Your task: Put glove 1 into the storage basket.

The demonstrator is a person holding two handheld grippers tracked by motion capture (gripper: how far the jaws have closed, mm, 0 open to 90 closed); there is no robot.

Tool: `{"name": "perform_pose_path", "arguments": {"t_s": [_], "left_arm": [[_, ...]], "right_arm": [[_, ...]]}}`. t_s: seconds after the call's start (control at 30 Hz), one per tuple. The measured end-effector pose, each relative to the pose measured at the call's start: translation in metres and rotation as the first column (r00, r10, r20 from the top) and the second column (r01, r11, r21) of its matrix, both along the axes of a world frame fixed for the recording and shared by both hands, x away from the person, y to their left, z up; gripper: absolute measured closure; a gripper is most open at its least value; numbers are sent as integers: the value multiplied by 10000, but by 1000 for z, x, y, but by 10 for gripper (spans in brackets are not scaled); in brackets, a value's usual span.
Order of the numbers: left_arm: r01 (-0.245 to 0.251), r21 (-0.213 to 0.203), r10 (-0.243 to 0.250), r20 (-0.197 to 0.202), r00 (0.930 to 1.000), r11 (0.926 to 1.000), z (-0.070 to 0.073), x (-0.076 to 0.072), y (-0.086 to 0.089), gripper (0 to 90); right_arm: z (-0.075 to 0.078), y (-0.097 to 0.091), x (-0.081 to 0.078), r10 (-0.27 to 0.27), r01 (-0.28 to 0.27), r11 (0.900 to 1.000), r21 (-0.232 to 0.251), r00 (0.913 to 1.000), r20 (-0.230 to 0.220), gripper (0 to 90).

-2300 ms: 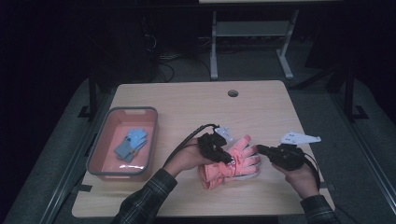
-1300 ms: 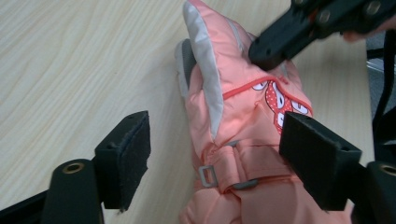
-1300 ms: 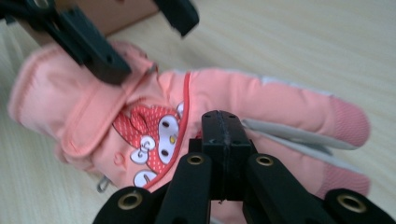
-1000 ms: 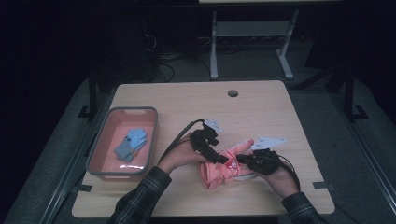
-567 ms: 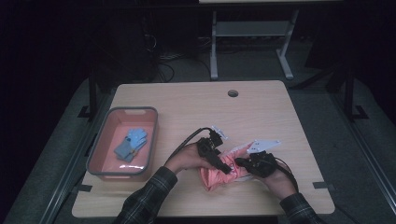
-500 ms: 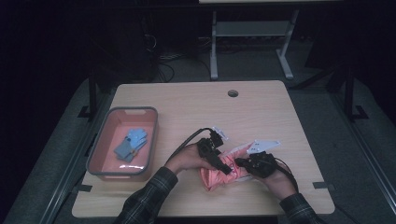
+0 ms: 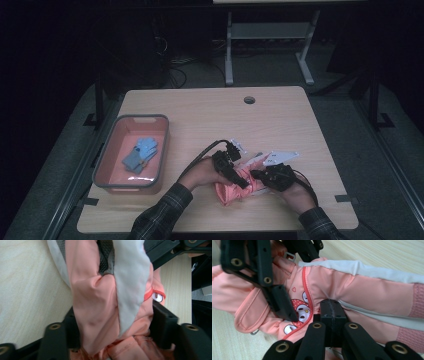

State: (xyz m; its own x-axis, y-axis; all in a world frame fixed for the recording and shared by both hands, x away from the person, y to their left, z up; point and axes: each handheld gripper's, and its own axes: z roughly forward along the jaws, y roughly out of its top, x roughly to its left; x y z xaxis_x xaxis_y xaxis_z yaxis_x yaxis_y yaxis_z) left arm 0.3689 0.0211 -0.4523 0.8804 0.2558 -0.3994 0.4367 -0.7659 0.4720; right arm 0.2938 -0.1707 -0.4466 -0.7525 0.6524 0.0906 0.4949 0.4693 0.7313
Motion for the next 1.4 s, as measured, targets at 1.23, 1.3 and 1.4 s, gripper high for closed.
{"name": "perform_pose_path", "arguments": {"t_s": [1.23,1.3,1.4], "left_arm": [[-684,-251,709,1184,9904,9973,29,0,33,658],[-709,-303,739,1142,9907,9970,29,0,34,657],[-735,-379,772,1092,9910,9966,30,-1,36,657]], "right_arm": [[-5,-88,5,-2658,2644,9634,450,9636,286,331],[-6,-89,6,-2689,2677,9624,456,9629,221,315],[-12,-93,11,-2850,2848,9579,364,9585,7,262]]}}
